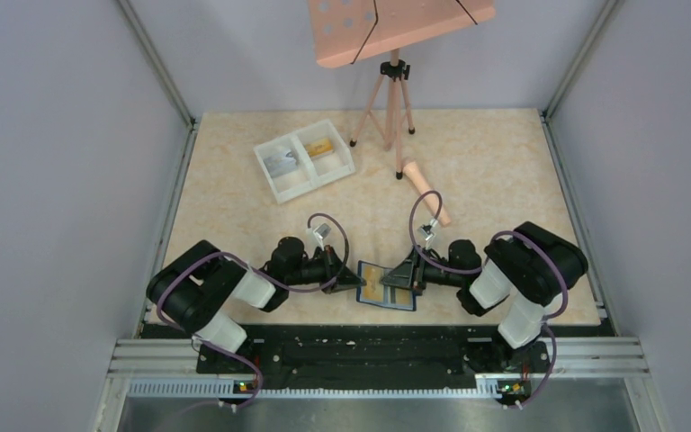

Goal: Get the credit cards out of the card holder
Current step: Remove the credit card from the card holder.

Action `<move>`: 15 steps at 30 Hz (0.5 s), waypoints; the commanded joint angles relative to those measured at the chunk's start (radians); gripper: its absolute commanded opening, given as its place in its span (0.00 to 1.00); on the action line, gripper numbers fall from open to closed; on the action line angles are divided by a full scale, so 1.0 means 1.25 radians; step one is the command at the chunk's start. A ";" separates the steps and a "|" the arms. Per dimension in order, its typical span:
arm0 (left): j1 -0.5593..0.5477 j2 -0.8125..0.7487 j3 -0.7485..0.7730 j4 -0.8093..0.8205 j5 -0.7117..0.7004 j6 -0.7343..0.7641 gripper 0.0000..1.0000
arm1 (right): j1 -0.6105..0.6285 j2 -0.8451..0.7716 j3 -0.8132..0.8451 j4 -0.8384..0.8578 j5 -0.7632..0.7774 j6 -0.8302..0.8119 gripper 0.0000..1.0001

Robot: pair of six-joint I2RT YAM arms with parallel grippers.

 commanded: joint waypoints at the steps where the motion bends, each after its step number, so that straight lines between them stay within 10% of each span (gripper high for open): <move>1: 0.002 0.008 -0.007 0.109 0.022 -0.017 0.00 | -0.005 0.041 0.006 0.146 -0.016 0.032 0.35; 9: 0.001 0.023 -0.016 0.127 0.019 -0.021 0.00 | -0.005 0.092 -0.007 0.245 -0.020 0.071 0.29; 15: 0.002 0.034 -0.025 0.142 0.011 -0.029 0.00 | -0.005 0.103 -0.014 0.282 -0.017 0.081 0.00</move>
